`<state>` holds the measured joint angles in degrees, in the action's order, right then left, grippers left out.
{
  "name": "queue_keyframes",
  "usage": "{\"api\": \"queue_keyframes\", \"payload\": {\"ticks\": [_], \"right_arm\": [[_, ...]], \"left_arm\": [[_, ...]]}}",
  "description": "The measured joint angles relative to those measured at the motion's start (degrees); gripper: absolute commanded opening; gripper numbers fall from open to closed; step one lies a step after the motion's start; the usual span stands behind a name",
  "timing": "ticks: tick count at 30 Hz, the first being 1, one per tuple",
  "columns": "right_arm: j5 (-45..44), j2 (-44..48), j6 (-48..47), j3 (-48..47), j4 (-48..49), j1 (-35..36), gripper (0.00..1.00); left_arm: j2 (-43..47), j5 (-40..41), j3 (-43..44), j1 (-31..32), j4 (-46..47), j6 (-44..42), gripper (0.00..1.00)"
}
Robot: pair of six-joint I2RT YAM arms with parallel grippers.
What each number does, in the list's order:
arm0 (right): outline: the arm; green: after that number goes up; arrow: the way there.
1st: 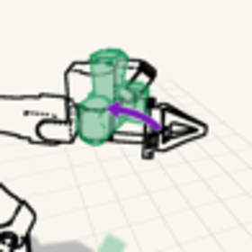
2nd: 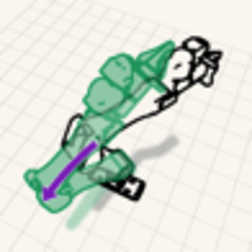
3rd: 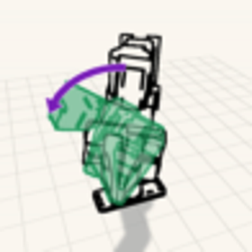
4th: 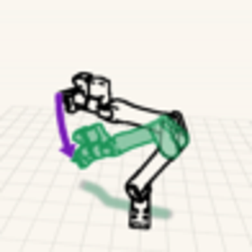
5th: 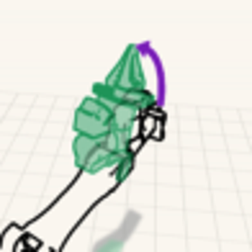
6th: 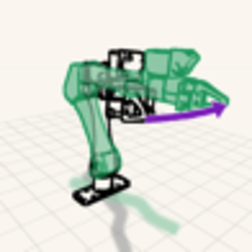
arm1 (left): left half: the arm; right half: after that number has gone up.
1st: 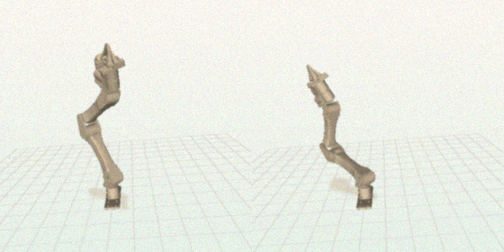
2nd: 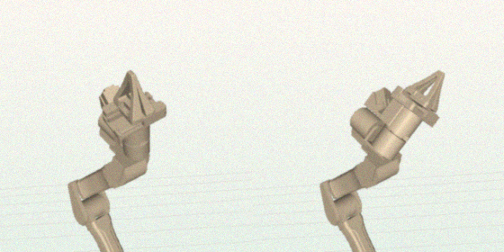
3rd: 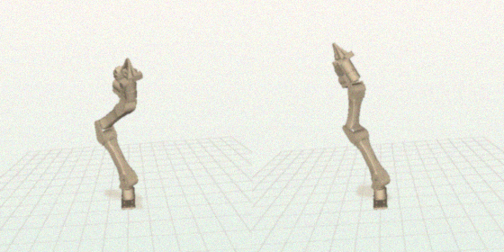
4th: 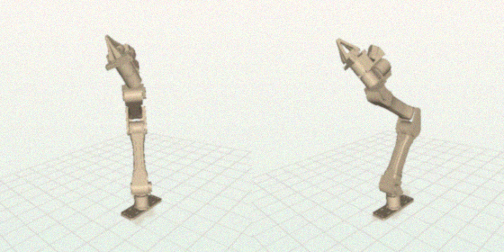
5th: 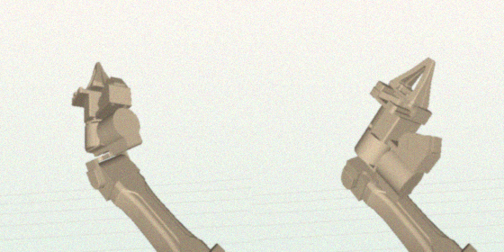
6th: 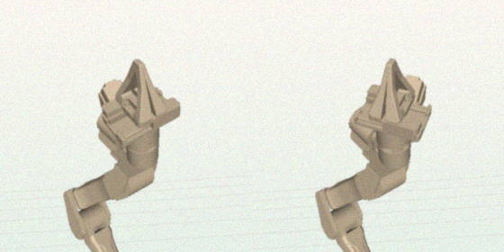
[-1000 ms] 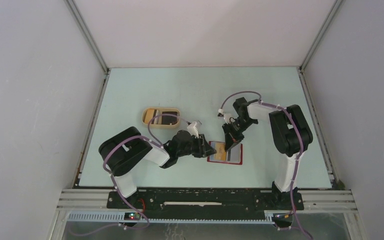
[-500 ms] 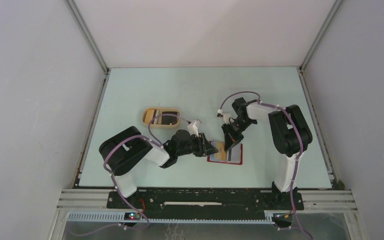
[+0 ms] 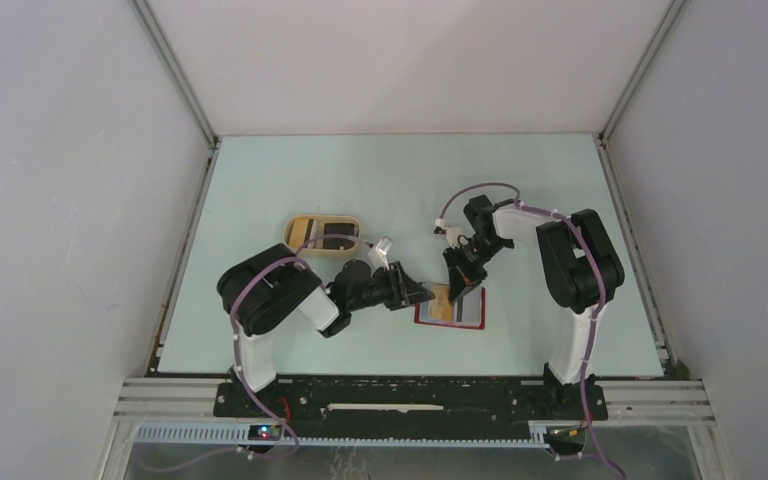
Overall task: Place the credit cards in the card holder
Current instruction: Insert the credit card into the card holder.
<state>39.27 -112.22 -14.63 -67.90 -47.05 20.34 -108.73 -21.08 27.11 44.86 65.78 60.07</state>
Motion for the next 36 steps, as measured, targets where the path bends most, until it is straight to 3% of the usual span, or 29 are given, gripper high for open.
{"api": "queue_keyframes", "payload": {"ticks": [19,36], "right_arm": [[0.0,-0.2,0.2,-0.1,0.0,-0.1,0.07],[0.0,-0.2,0.2,-0.1,0.0,-0.1,0.07]], "left_arm": [[4.9,1.4,-0.9,-0.2,-8.1,-3.6,0.4],[4.2,1.3,-0.9,-0.1,-8.0,-3.5,0.39]]}}
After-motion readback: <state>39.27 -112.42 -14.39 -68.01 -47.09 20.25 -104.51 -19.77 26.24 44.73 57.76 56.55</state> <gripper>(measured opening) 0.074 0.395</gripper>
